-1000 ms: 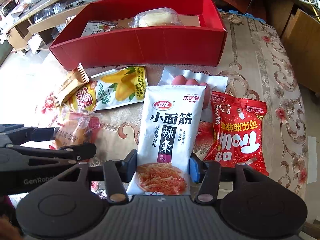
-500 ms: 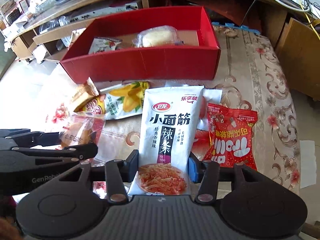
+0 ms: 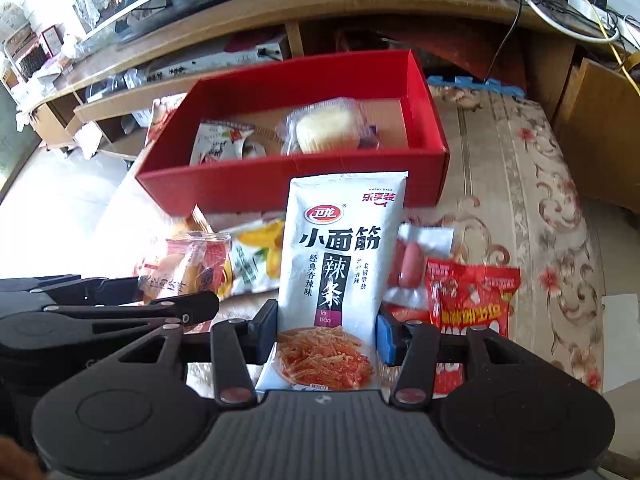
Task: Organize snacks
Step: 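Carry the pastry packet with the left gripper while the right gripper carries the white bag over the box, then lower and release the pastry packet with the left gripper while the right gripper drops the white bag in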
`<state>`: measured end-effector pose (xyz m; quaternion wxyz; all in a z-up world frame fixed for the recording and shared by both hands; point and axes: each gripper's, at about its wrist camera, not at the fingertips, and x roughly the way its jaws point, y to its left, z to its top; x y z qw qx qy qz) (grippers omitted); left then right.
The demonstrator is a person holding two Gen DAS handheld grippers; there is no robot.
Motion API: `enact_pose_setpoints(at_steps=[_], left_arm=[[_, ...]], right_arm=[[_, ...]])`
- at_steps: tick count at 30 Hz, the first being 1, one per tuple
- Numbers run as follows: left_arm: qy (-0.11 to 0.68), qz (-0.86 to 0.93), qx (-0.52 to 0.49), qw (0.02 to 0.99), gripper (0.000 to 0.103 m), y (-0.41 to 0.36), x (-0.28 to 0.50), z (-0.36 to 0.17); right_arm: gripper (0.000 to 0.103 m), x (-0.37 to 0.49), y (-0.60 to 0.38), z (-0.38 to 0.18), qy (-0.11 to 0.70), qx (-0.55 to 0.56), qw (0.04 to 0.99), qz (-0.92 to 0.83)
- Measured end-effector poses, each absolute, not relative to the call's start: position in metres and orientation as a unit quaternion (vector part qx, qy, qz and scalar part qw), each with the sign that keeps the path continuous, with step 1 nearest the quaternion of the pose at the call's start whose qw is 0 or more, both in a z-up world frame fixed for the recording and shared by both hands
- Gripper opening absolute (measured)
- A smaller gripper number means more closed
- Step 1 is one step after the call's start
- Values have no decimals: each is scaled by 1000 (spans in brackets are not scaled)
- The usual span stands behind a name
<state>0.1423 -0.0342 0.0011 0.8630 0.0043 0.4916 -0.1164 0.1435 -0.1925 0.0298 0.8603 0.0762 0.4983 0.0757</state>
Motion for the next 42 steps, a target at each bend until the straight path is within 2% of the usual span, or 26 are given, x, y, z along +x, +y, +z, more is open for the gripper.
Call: enact_pose_setpoints(at_steps=[21,42], left_arm=[[432,-99,2,896,61,-42,204,43],[437,-68,5,897,61,-46,270,32]], right_arm=[[46,212,-200,71,444,98,889,60],[45,286,-199,54,449,86,887,59]])
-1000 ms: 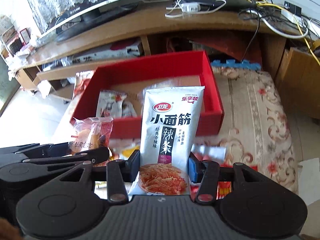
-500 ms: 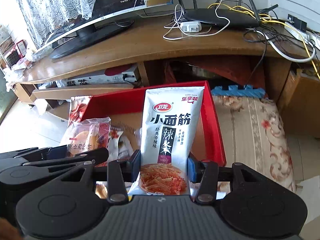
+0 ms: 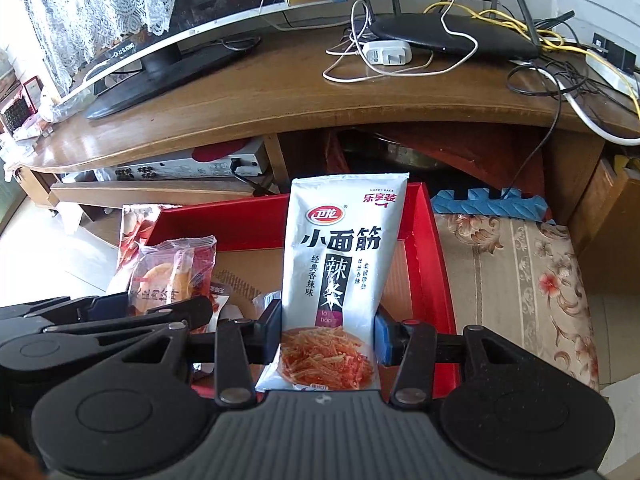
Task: Organize snacks
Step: 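Lower and release the pastry packet with the left gripper while the right gripper drops the white bag in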
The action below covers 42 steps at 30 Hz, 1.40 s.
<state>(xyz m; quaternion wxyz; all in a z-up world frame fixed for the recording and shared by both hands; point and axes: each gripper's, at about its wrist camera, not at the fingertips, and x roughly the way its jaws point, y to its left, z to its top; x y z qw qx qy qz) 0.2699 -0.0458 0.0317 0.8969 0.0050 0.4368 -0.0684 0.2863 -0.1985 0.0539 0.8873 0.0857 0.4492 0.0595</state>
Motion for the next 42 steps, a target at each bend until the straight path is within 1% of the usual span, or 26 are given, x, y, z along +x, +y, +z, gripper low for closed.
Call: enact_pose_setpoints(at_steps=[18,39,42], left_arm=[[461,-51,6,886,61,-45,290,10],[473,-39,12,880,61,-44,297,0],[470,-39,11,882,65,-43,297,2]], right_arm=[[45,309,-194,29,473,79,875,62],[47,320,-189,15,471,73,878,52],[47,319,-191,16,470,76,878,48]])
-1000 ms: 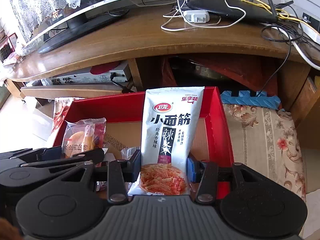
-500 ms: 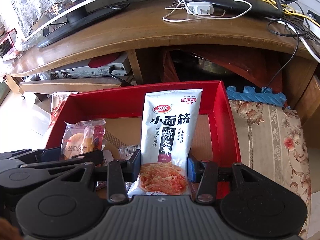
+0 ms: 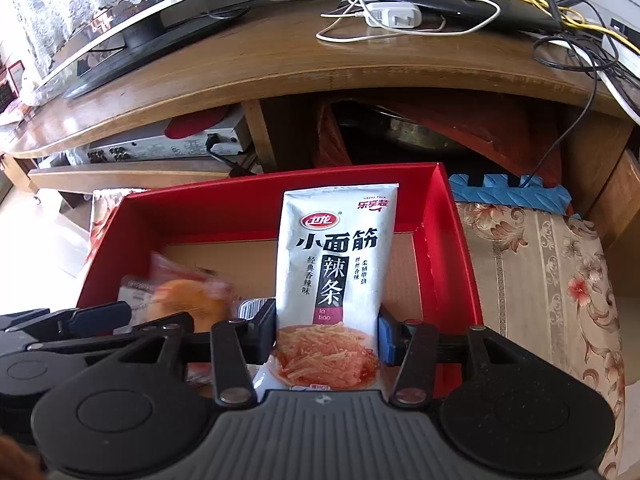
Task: Organize snacks
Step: 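Lower and release the pastry packet with the left gripper while the right gripper drops the white bag in, then move both open grippers back toward the remaining snacks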
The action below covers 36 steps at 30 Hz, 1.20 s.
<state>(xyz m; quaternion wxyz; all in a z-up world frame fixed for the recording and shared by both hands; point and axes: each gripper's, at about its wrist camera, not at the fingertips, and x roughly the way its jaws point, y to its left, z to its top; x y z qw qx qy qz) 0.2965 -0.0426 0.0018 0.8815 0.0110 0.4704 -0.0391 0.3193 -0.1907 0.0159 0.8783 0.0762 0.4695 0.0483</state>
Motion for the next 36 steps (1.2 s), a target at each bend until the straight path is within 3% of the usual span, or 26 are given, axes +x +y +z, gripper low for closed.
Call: enact_pose_setpoints(at_steps=[25,28,36], left_arm=[[449,-66,-5,891,78,-38,274,26],[447,-79,-3,891,83,-39,264,29],[454,-114,16,884,84,-38,229,29]], right_arm=[[54,304,-205,42,446,89,890,41],[60,297,-206,46,443,96,890,49],[61,263,-200,57,440,90,891,67]])
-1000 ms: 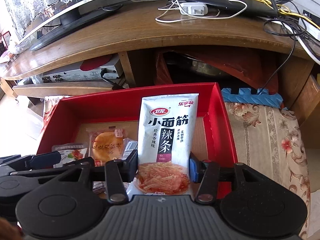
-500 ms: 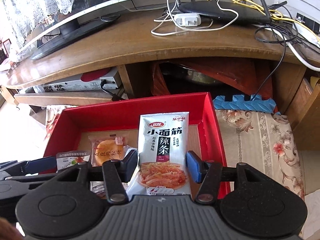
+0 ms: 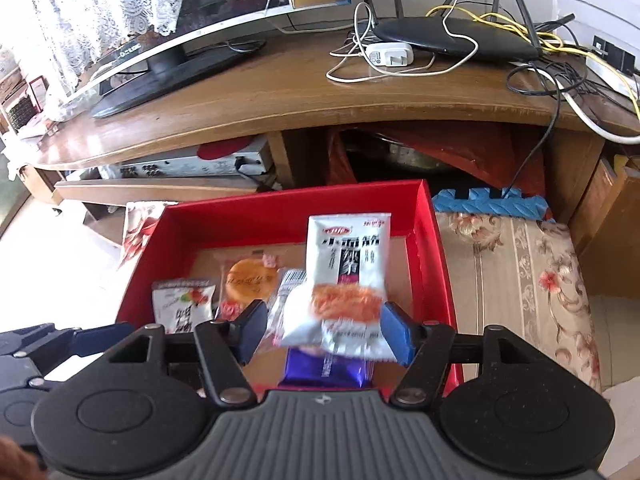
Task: Organize snacks
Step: 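Move both open grippers back toward the remaining snacks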
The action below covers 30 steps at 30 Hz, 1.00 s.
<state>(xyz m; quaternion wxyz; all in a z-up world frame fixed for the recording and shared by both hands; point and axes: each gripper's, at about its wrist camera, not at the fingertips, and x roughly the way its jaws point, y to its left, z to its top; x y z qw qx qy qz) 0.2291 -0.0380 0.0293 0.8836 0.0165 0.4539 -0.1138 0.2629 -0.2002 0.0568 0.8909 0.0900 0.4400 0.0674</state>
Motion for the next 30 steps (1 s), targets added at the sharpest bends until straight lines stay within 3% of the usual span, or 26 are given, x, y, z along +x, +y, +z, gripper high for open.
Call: enact_pose_setpoints(at_steps=[13,30], left_arm=[[520,-78,-19,850,84,8,216,-11],[548,-97,24,831,84,-7,227,-45]], right_arm=[[61,215,-191,54,465,91,876,91],[61,220,-198,37,495,86,860,88]])
